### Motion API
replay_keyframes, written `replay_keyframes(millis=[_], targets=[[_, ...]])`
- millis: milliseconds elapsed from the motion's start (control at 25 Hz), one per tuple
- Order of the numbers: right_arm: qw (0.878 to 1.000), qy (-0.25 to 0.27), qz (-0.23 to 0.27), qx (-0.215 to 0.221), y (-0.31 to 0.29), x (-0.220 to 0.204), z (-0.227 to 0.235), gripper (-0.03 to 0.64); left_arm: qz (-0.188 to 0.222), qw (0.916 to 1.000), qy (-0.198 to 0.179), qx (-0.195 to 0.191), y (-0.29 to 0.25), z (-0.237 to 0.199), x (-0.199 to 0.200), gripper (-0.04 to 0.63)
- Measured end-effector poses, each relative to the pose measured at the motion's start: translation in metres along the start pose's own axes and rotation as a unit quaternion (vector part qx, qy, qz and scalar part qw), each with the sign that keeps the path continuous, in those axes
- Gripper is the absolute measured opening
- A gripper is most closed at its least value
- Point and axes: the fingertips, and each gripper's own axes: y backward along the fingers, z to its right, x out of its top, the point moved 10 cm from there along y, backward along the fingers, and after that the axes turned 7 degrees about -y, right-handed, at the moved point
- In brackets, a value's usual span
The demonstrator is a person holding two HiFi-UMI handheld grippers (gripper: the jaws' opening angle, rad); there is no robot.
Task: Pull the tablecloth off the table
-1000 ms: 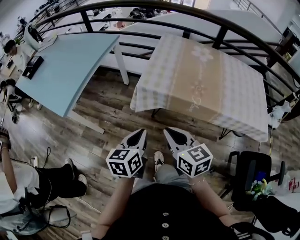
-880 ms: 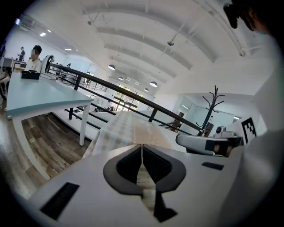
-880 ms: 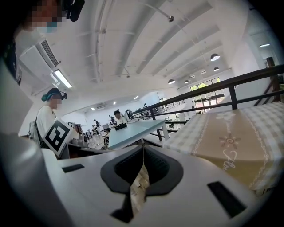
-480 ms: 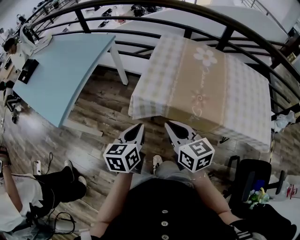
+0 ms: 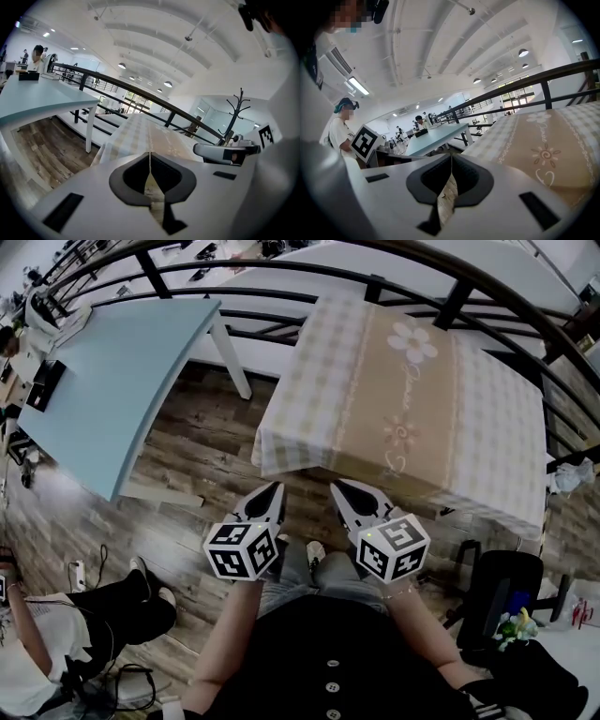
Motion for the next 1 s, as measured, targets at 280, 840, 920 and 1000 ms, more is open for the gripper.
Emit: replay_keyframes(millis=[280,840,920,1000], targets=[[0.999,-0.032,-0.004,-0.029,-0.008,-0.007,0.011,0.029,-0.03,0.9995,-0.005,-0.009,-0.012,-0.021,0.003,0.02],[0.992,-0.068,-0.028,-0.102,-0.05,-0.014,0.027,0.031,-0.093,0.9949,-0.015,-0.036,-0.053,-0.077,0.008,0.021],[0.991,-0.075,-0.033,-0.11,-0.053,-0.022,0.027,0.031,-0.101,0.9939,-0.016,-0.041,-0.056,-0.083,0.001,0.021],[0.987,-0.106,-0.034,-0.112,-0.058,-0.028,0.032,0.031,-0.108,0.9929,-0.019,-0.046,-0.063,-0.089,-0.002,0.021]])
